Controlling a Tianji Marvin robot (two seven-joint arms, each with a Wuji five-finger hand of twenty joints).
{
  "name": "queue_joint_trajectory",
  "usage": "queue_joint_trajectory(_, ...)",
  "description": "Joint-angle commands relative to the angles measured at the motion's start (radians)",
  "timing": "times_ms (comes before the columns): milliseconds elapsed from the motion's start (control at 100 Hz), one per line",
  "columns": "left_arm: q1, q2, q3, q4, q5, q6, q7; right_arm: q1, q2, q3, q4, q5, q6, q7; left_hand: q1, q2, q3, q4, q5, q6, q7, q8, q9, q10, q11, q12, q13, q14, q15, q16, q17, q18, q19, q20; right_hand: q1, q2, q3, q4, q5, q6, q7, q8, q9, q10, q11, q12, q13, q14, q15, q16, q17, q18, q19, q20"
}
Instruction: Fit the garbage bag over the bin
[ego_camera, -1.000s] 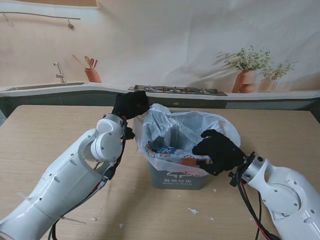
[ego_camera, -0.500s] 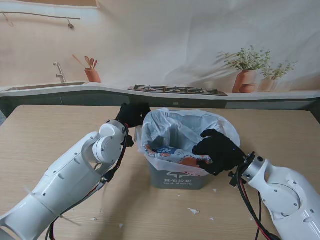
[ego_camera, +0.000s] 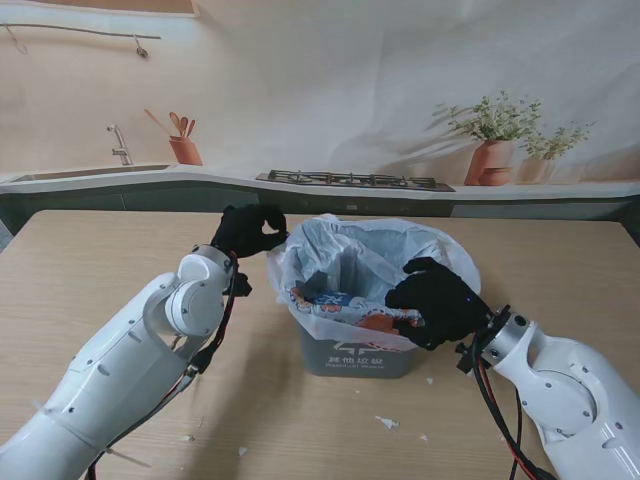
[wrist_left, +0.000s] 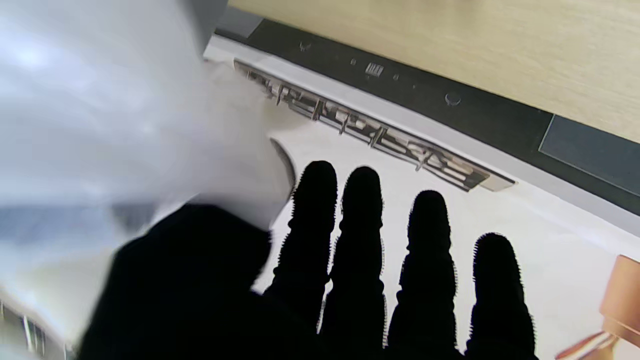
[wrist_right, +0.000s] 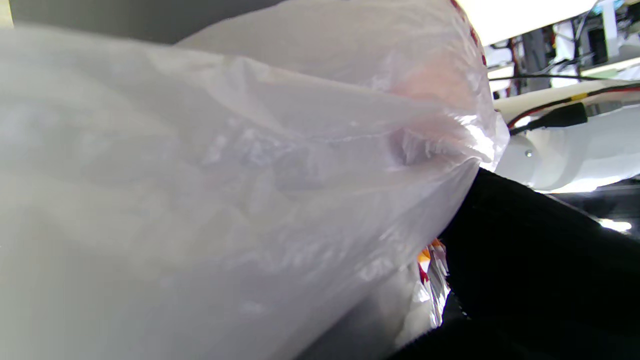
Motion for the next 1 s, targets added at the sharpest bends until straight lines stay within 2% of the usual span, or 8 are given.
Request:
queue_joint_trajectory(0,0.012,0.000,-0.015,-0.035,-0.021,-0.003,0.005,-0.019,-0.006,-0.009,0.027,-0.011,0.013,0.021,-0.128,0.082,0.062,0.040,-0.051,0.067,-0.154,-0.038,-0.107,0.037,-0.040,-0.077,-0.066,0.004,-0.034,-0.029,0.001,-0.047,0.058,0.038,0.039,-0.008,0.027,-0.032,-0.009,-0.079,0.011,-0.032,-0.016,-0.009,-0.006,-0.014,-0.003,-0.026,0.006,0.006,0.008,0.016,0.042,-0.016)
queue_joint_trajectory(220,0.081,-0.009,-0.097,-0.131,-0.075,-0.022,0.054,-0.014,-0.007,-0.012,0.028,-0.019,0.017,0.012,-0.287,0.116,-0.028,0.055,-0.265,0.147,-0.403,-0.097,-0.358,0.085,-0.164,-0.228,-0.222,0.016,-0.169,-0.116,-0.010,-0.090,0.044,0.034,0.002,-0.012,-0.018,-0.040,-0.081,-0.061,-0.022,-0.091,-0.084,-0.031,-0.066,-0.063,-0.041,-0.014,-0.042,-0.010,-0.001,0.018,0.042,-0.023)
queue_joint_trajectory(380,0.149,-0.007,-0.162,-0.209,-0.090,-0.061,0.077,-0.001,-0.010,-0.018,0.036,-0.013,0.016,0.001,-0.278,0.132,-0.073,0.064,-0.303,0.147,-0.449,-0.128,-0.416,0.085,-0.201,-0.267,-0.265,-0.008,-0.260,-0.176,-0.001,-0.097,-0.139,-0.060,0.041,0.013,0.003,-0.029,-0.043,-0.094,-0.001,-0.115,-0.064,-0.046,-0.091,-0.107,-0.042,-0.010,-0.054,-0.012,0.000,0.018,0.042,-0.026)
queue_joint_trajectory(510,0.233,0.000,-0.215,-0.273,-0.100,-0.128,0.086,0.007,-0.010,-0.022,0.042,-0.009,0.013,0.002,-0.289,0.148,-0.104,0.064,-0.303,0.146,-0.454,-0.132,-0.416,0.085,-0.216,-0.277,-0.267,-0.012,-0.298,-0.189,0.003,-0.093,-0.218,-0.099,-0.019,-0.003,-0.050,-0.045,-0.123,-0.063,-0.033,-0.127,-0.158,-0.052,-0.123,-0.121,-0.094,-0.001,-0.099,-0.026,-0.021,0.017,0.024,-0.033)
queue_joint_trajectory(580,0.284,0.004,-0.244,-0.298,-0.103,-0.171,0.085,0.007,-0.010,-0.020,0.044,-0.012,0.006,0.000,-0.291,0.152,-0.118,0.065,-0.305,0.141,-0.456,-0.133,-0.417,0.080,-0.218,-0.277,-0.267,-0.015,-0.301,-0.188,0.004,-0.089,-0.227,-0.102,-0.074,0.036,-0.081,-0.014,-0.151,-0.025,-0.130,-0.078,-0.248,-0.046,-0.144,-0.137,-0.149,0.004,-0.126,-0.024,-0.034,0.013,-0.001,-0.025)
queue_joint_trajectory(650,0.335,0.006,-0.268,-0.320,-0.113,-0.205,0.091,0.004,-0.011,-0.017,0.043,-0.010,0.003,-0.004,-0.290,0.152,-0.122,0.066,-0.307,0.140,-0.459,-0.134,-0.417,0.079,-0.218,-0.278,-0.269,-0.017,-0.307,-0.190,0.001,-0.088,-0.233,-0.105,-0.142,0.105,-0.117,0.121,-0.208,0.014,-0.246,0.061,-0.374,-0.037,-0.162,-0.196,-0.234,0.005,-0.165,-0.028,-0.055,0.006,-0.041,0.001)
queue_joint_trajectory(970,0.493,0.014,-0.342,-0.347,-0.115,-0.334,0.106,-0.005,-0.013,-0.007,0.019,0.017,-0.003,0.004,-0.287,0.148,-0.146,0.070,-0.343,0.129,-0.458,-0.134,-0.418,0.071,-0.231,-0.284,-0.269,-0.029,-0.334,-0.197,0.003,-0.075,-0.281,-0.128,-0.200,0.208,-0.282,0.145,-0.522,0.070,-0.288,0.030,-0.686,-0.046,-0.219,-0.255,-0.455,-0.020,-0.276,-0.069,-0.099,-0.021,-0.199,0.049)
queue_joint_trajectory(990,0.499,0.015,-0.344,-0.347,-0.117,-0.339,0.101,-0.005,-0.013,-0.006,0.017,0.018,-0.003,0.004,-0.288,0.147,-0.148,0.070,-0.345,0.129,-0.461,-0.136,-0.418,0.070,-0.234,-0.286,-0.269,-0.029,-0.337,-0.199,0.002,-0.076,-0.285,-0.129,-0.197,0.217,-0.290,0.153,-0.538,0.073,-0.278,0.004,-0.700,-0.049,-0.220,-0.264,-0.464,-0.022,-0.282,-0.074,-0.089,-0.022,-0.246,0.095)
